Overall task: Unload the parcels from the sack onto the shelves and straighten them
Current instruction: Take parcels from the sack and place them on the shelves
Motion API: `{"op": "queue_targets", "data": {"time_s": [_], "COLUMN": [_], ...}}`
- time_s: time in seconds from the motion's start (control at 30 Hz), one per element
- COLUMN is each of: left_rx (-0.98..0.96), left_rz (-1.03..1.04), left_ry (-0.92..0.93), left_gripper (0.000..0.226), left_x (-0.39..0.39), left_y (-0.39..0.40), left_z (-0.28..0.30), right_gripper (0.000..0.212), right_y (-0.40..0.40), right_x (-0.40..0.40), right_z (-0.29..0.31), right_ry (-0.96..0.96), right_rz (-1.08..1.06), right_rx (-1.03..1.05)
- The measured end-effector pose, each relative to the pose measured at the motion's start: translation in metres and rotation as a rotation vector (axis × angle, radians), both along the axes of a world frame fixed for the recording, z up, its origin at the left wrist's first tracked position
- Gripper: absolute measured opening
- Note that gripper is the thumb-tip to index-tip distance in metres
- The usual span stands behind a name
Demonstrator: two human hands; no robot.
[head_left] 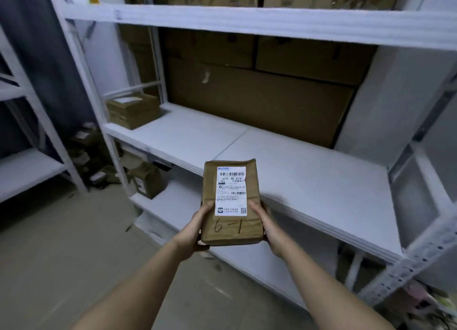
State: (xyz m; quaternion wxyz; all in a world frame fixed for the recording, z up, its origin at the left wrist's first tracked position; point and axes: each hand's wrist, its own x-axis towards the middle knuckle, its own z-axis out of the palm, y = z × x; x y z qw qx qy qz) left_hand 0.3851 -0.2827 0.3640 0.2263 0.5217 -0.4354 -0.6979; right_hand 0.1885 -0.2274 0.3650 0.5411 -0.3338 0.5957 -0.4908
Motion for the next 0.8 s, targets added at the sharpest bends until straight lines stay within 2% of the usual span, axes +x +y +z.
{"op": "queue_targets", "data": {"time_s": [0.1,0.27,0.43,0.67,0.8], "left_rx": [-0.086,-0.202,-0.297,-0.454,-0.574], "left_rz": [0.090,0.176,0.286,0.319,0.298], "left_ry": [-0.008,-0.034,-0.016,-0.010,0.004], "left_gripper": [0.057,0.079,0.051,0.046,0.042], "left_x": [0.058,0.147,0.214,0.273,0.293], "left_y": [-0.037,-0.087,-0.141,-0.233,-0.299], "left_z": [0.030,0.081,0.115,0.162,0.196], "right_gripper": [0.087,0.085,0.086,0.051,0.061], "right_y": [-0.051,-0.126,-0.195,-0.295,-0.360], "right_x": [0.062,0.153,0.222,0.287,0.309], "right_z": [0.019,0.062,0.099,0.141,0.172], "right_ry": [-0.002,-0.012,-0.014,-0.055,-0.029], "right_rz": [0.040,0.108,0.188,0.180,0.176], "right_rx": [-0.056,-0.124,-0.211,-0.359,-0.450]}}
